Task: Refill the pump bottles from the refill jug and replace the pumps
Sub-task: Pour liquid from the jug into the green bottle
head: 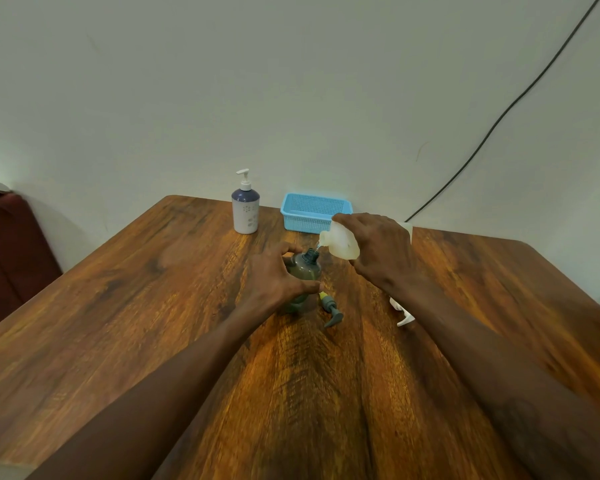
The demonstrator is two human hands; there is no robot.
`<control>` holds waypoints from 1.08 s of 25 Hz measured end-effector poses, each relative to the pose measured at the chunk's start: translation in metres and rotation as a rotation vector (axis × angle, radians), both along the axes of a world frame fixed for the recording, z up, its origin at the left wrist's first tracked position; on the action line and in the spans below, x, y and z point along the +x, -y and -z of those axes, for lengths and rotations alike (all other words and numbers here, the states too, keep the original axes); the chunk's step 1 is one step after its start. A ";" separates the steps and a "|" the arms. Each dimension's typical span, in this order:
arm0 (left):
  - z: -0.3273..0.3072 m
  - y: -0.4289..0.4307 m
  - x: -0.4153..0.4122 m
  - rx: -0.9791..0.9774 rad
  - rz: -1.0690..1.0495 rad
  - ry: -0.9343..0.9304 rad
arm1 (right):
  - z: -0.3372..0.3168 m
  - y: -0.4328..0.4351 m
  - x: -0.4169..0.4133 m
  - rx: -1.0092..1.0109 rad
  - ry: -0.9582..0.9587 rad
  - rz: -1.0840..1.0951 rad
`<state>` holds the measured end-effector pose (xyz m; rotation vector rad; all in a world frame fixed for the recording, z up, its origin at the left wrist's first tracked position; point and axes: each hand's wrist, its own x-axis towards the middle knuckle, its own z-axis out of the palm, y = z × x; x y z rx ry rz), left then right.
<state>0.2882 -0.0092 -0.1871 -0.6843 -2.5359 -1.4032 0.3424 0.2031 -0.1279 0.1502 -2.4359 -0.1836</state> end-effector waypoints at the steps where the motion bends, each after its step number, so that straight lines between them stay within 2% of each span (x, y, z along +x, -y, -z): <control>1: 0.000 0.000 0.000 0.000 0.001 0.002 | 0.000 0.000 0.000 0.001 -0.002 -0.001; 27: -0.002 -0.003 0.003 -0.023 0.003 0.008 | 0.000 -0.004 0.002 0.014 0.000 -0.003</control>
